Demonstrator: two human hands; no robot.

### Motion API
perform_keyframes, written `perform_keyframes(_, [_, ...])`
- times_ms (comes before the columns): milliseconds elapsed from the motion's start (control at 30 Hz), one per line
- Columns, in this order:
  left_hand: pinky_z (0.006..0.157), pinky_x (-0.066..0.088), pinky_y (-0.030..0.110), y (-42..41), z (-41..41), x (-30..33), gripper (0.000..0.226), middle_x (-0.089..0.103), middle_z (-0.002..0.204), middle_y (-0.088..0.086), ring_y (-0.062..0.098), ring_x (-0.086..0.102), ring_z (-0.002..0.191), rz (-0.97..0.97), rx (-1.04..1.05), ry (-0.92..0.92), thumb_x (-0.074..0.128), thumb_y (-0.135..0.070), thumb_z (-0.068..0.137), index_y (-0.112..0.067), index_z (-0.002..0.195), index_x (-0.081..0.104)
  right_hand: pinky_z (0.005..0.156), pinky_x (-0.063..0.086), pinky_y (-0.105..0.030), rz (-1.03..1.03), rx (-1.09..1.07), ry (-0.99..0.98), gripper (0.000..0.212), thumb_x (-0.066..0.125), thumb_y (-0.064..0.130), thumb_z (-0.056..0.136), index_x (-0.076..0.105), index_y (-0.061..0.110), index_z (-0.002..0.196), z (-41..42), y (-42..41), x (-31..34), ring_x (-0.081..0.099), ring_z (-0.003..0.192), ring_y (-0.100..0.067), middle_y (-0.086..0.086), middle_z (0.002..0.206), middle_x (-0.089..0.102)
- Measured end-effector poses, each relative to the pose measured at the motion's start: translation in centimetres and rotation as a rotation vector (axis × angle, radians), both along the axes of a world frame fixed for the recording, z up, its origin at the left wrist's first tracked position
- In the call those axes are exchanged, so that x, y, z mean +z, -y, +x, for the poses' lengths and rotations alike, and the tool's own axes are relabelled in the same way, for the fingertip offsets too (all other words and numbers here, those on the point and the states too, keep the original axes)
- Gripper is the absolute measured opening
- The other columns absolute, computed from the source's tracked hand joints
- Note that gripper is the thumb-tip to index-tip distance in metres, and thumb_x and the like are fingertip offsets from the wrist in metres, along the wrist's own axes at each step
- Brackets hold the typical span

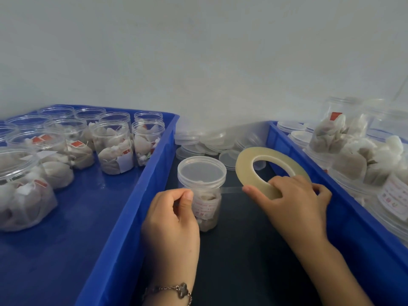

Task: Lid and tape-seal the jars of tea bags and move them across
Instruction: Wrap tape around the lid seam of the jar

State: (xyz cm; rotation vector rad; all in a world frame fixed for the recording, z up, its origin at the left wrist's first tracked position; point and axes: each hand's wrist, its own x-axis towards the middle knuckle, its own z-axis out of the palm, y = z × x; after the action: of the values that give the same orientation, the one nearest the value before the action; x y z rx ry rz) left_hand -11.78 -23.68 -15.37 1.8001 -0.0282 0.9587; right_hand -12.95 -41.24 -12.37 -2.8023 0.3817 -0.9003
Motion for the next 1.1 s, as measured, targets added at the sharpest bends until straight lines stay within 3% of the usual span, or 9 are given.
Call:
perform_keyframes(100, [0.057,0.04,0.007,0.1,0.3,0.1,0.005,0.055,0.073,-0.014,-0.007,0.049,0.069,-0.018,0.011,-0.026,0.066,-0.013,0.083,-0.013,0.078,0.067,0.095,0.02,-0.044,-0.019,-0.018,0.024,0.07,0.015,0.086,0.063,0.051,0.027,0.061,0.7,-0.2,0.1,0.039,0.08,-0.007,0.016,0.062,0.044])
perform_keyframes(200, [0.057,0.029,0.008,0.1,0.5,-0.1,0.006,0.055,0.073,-0.013,-0.008,0.047,0.068,0.0,0.019,-0.06,0.065,-0.015,0.084,-0.014,0.079,0.067,0.096,0.018,-0.044,-0.052,-0.015,0.006,0.069,0.013,0.087,0.062,0.047,0.027,0.062,1.3,0.0,0.4,0.039,0.082,-0.007,0.016,0.063,0.043])
perform_keyframes(400, [0.057,0.028,0.008,-0.1,0.7,0.3,0.005,0.048,0.071,-0.025,-0.01,0.047,0.067,0.024,0.01,-0.067,0.064,-0.017,0.083,-0.017,0.078,0.066,0.095,0.021,-0.044,-0.035,0.0,0.023,0.066,0.015,0.086,0.063,0.047,0.029,0.062,1.4,0.2,-0.6,0.04,0.081,-0.006,0.017,0.063,0.043])
perform_keyframes(600, [0.056,0.034,0.007,-0.3,0.9,-0.4,0.006,0.059,0.077,-0.012,-0.005,0.052,0.067,0.022,0.015,-0.01,0.07,-0.016,0.08,-0.012,0.084,0.072,0.094,0.027,-0.044,0.011,-0.006,-0.023,0.073,0.009,0.085,0.062,0.052,0.026,0.064,2.4,-0.6,-1.2,0.04,0.081,-0.006,0.014,0.065,0.046])
perform_keyframes(733, [0.062,0.039,0.013,0.1,0.9,-1.1,0.012,0.063,0.083,-0.007,0.005,0.056,0.07,-0.063,0.01,0.011,0.068,-0.016,0.08,-0.01,0.089,0.073,0.094,0.026,-0.041,0.015,-0.004,-0.027,0.077,0.007,0.085,0.06,0.057,0.026,0.069,2.7,-1.3,-1.7,0.039,0.081,-0.005,0.014,0.067,0.048])
perform_keyframes(967, [0.06,0.035,0.01,0.5,1.5,-1.0,0.013,0.059,0.082,-0.019,-0.006,0.054,0.073,-0.274,-0.024,-0.124,0.065,-0.031,0.082,-0.024,0.092,0.065,0.091,0.027,-0.04,0.029,0.035,-0.025,0.077,0.008,0.085,0.062,0.056,0.025,0.068,2.8,-1.3,-1.8,0.045,0.081,-0.008,0.012,0.066,0.048])
perform_keyframes(1100, [0.049,0.039,0.007,0.5,1.8,-0.9,0.01,0.057,0.075,-0.019,-0.015,0.054,0.068,-0.361,-0.049,-0.199,0.068,-0.03,0.081,-0.025,0.082,0.06,0.091,0.028,-0.041,0.028,0.053,-0.031,0.077,0.006,0.086,0.062,0.055,0.026,0.067,2.8,-1.2,-1.7,0.045,0.078,-0.008,0.013,0.064,0.045])
